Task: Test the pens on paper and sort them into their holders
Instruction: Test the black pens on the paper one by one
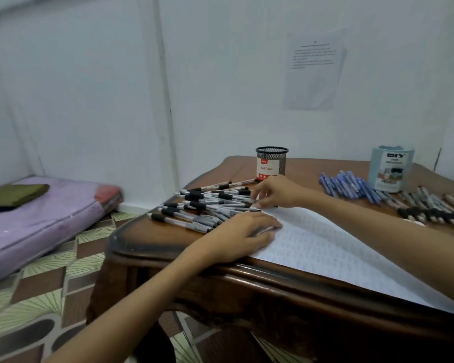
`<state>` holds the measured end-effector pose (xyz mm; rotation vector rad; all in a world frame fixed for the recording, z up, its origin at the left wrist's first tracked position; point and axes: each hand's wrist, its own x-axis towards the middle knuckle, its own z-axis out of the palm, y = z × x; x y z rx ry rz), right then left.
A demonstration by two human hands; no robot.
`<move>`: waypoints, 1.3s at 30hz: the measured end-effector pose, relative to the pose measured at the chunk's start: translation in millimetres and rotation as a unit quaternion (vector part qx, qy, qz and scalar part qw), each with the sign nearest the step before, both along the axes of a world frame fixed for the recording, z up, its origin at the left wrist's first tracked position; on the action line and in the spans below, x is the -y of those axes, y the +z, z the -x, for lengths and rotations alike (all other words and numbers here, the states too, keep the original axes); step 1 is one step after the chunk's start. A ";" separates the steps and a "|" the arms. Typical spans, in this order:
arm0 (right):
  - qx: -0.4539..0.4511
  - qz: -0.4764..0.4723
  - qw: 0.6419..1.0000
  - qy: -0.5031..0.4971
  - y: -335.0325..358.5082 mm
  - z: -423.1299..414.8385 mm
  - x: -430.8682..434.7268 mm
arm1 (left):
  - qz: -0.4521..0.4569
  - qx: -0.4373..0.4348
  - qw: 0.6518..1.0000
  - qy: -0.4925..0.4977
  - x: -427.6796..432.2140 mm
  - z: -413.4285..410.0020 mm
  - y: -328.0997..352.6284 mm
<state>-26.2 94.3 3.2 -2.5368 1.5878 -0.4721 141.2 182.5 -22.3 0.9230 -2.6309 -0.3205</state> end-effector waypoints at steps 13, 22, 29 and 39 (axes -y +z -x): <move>0.643 -0.099 0.758 -0.050 26.6 88.3 -56.1 | -0.021 0.020 1.000 0.002 2.3 0.6 -0.6; 0.644 -0.113 0.751 -0.094 -9.3 110.7 -67.8 | -0.009 0.107 0.994 -0.001 7.1 3.3 -1.2; 0.591 -0.120 0.791 -0.106 -16.9 109.5 -66.3 | -0.025 0.117 0.993 -0.003 2.0 3.0 1.4; 0.611 -0.110 0.773 -0.130 -17.5 107.9 -62.6 | -0.017 0.122 0.992 -0.005 0.1 3.3 2.6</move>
